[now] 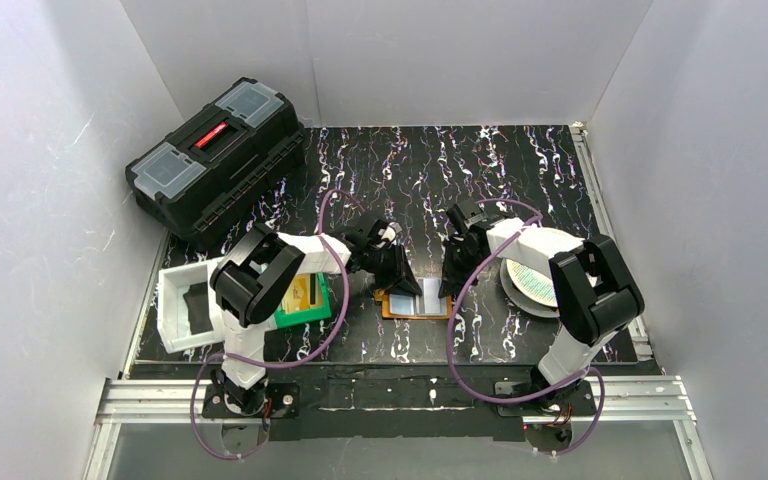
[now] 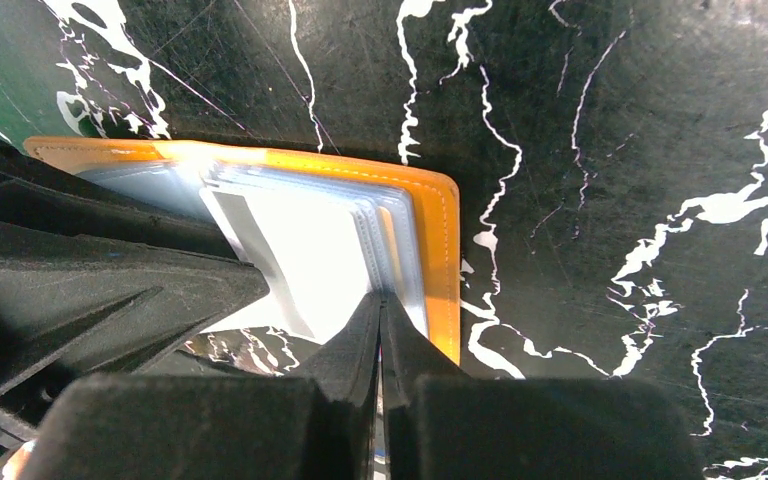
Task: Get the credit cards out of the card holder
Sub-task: Remove the credit card from the card holder.
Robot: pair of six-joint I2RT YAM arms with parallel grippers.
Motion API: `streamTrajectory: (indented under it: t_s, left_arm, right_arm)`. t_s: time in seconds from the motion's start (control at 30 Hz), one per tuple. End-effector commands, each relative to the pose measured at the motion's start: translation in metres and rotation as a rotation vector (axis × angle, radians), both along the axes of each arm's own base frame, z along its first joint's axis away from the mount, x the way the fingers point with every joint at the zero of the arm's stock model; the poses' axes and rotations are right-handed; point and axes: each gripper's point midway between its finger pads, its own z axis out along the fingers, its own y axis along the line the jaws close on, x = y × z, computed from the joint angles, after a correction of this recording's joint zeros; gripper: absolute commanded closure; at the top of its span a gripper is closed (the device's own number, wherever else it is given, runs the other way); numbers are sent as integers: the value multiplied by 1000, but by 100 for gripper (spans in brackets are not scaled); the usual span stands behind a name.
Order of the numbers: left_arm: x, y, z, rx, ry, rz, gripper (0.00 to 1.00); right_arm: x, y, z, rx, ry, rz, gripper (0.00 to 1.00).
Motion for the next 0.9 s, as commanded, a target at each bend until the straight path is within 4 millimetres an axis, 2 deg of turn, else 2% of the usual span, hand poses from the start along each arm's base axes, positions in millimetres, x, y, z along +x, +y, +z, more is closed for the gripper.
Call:
streamTrajectory:
  t_s: [0.0, 0.2, 0.33, 0.87]
  left_arm:
    - [-15, -12, 8, -83, 35, -41, 84]
    - [-14, -18, 13, -141, 60, -24, 93]
    - [-10, -16, 18, -175, 69, -1, 100]
    - [-4, 23, 11, -61, 39, -3, 100]
  right_arm:
    - [-2, 2, -17, -56, 5, 40, 96]
    - [-3, -2, -25, -86, 23, 36, 96]
    - [-5, -6, -30, -105, 40, 31, 98]
    - [-4, -29, -46, -135, 81, -26, 99]
